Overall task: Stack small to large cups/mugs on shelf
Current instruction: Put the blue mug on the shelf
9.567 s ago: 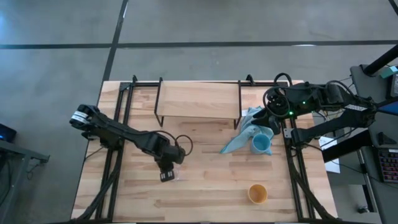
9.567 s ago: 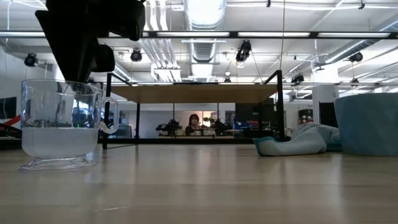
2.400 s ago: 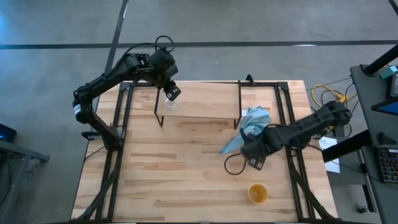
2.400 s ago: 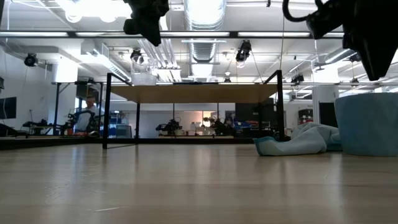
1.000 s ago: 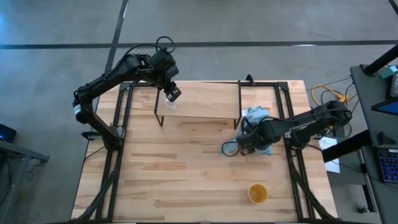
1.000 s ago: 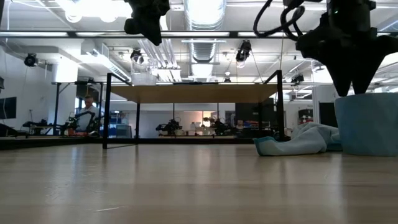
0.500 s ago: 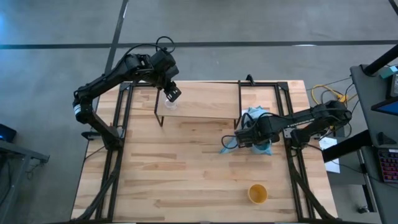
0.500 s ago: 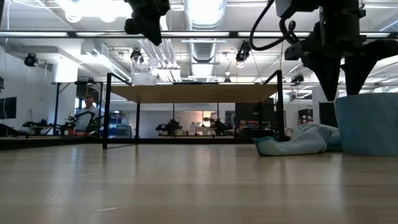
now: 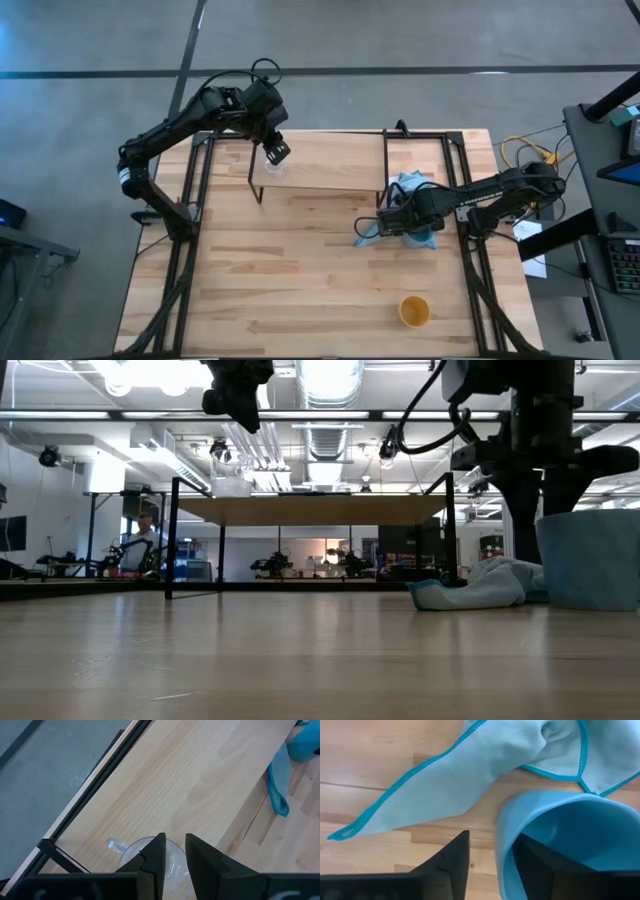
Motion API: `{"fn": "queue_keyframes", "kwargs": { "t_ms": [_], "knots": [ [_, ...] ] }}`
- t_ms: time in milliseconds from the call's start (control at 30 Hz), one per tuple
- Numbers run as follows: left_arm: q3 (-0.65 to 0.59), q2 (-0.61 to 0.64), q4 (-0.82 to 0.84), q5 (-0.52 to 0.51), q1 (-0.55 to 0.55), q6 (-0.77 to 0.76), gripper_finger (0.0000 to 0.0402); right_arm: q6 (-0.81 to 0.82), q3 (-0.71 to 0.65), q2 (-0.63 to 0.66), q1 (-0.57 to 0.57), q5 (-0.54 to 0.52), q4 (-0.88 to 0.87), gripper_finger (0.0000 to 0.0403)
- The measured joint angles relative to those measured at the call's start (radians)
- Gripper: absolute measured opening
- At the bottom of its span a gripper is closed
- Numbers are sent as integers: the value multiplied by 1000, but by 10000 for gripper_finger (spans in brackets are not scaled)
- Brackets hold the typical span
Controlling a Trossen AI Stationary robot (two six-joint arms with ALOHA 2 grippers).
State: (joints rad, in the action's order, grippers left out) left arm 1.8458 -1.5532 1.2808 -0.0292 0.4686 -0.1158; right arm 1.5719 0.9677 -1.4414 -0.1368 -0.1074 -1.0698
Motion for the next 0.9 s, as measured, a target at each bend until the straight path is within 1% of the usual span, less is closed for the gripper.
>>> {"fn": "queue_keyframes", "kwargs": {
  "t_ms": [233, 433, 700, 900],
  "knots": [
    [0, 0, 0, 0, 0, 1, 59, -12, -5, 0, 0, -2, 0, 63],
    [0, 0, 0, -1, 0, 2, 59, -148, 10, 0, -7, 30, -5, 22],
    [-2, 0, -1, -1, 0, 2, 59, -402, 36, 0, -46, 107, -45, 18],
    [-3, 0, -1, -1, 0, 1, 59, -507, 44, 0, -79, 153, -56, 18]
  ]
}}
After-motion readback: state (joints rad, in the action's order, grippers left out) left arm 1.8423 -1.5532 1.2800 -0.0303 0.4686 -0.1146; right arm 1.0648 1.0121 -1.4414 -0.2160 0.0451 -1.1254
